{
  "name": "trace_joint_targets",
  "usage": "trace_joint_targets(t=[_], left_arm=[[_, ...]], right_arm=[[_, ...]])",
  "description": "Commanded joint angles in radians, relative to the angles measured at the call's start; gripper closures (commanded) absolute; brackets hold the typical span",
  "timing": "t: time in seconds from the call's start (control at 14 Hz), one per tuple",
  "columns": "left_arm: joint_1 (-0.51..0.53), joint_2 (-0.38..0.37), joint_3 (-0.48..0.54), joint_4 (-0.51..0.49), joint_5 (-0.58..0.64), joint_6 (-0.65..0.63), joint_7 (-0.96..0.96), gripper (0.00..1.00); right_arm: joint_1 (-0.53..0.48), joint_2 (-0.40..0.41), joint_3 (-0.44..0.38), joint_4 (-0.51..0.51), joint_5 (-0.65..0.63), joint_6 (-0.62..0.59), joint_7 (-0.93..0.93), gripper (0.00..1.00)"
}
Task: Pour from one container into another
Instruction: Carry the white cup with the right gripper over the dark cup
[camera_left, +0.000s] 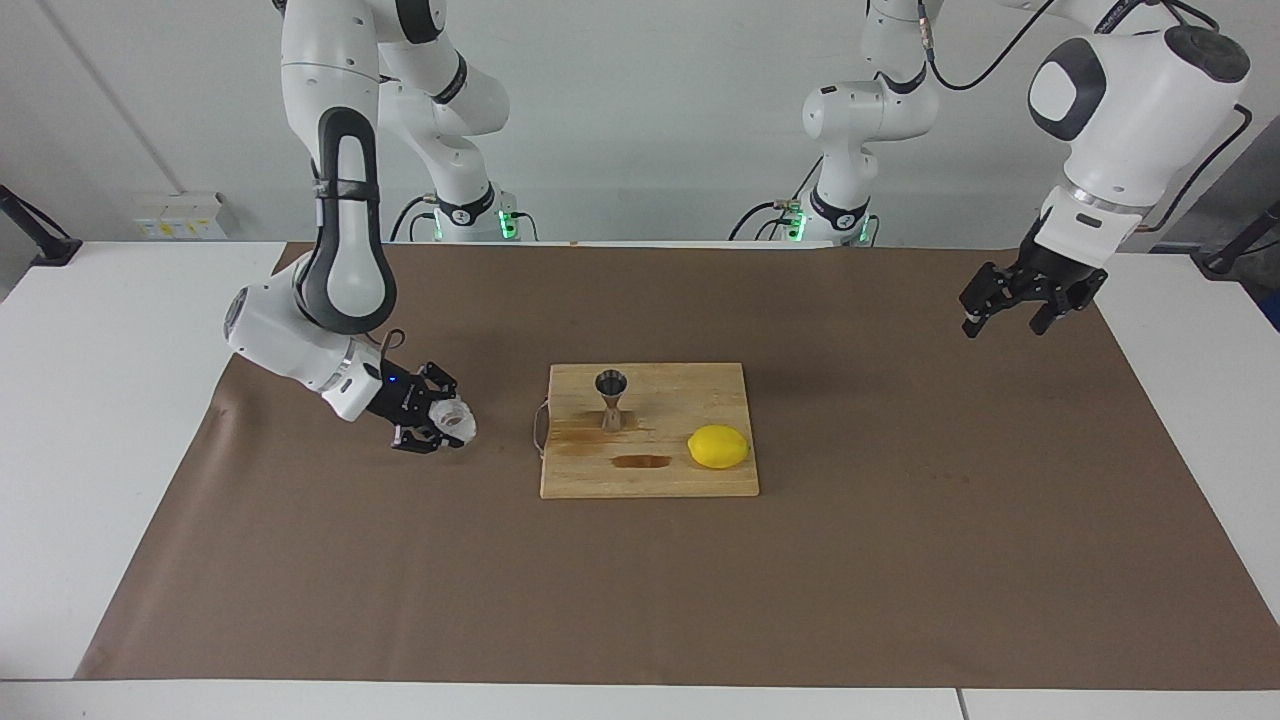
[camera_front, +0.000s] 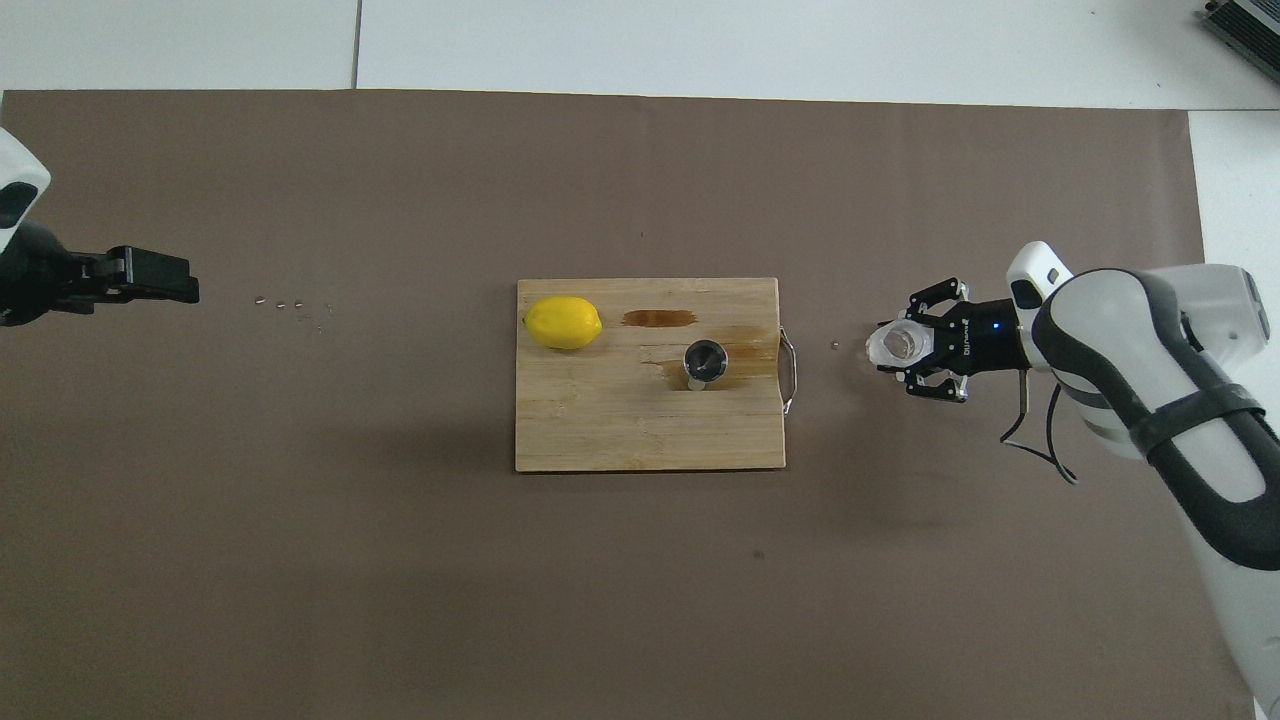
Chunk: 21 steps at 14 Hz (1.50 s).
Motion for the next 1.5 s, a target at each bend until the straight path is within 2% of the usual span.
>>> trace_joint_targets(t=[0.0,0.21,0.43,0.64,0.86,1.22,1.43], left_arm=[[-0.015,-0.002,0.015,0.06,0.026,-0.082,0.039,0.0],[0.017,-0.006,-0.028,0.113,0.029,-0.18,0.045,0.0],[0.024,-0.034,-0.036,0.086,0.025,-0.166,0.037,0.0],[0.024,-0.039,-0.038,0.075,0.025,-0.178,0.036,0.0],[0.028,-0.053,-0.033,0.052,0.019,-0.165,0.037,0.0],[0.036,-0.057,-0.035,0.043,0.017,-0.166,0.037,0.0],[0.036,-0.057,-0.035,0.042,0.017,-0.166,0.037,0.0]], right_arm=[[0.064,-0.056,0.01,0.058,-0.209,-0.005,0.265,0.59],[0.141,-0.097,0.01,0.072,-0.26,-0.022,0.406,0.61],[0.207,-0.102,0.01,0.121,-0.274,-0.051,0.499,0.61],[0.302,-0.101,0.01,0.159,-0.434,-0.053,0.68,0.61],[0.37,-0.102,0.01,0.161,-0.543,-0.05,0.788,0.62],[0.431,-0.102,0.011,0.166,-0.728,-0.03,0.993,0.62],[0.463,-0.102,0.011,0.166,-0.827,-0.007,1.024,0.62]])
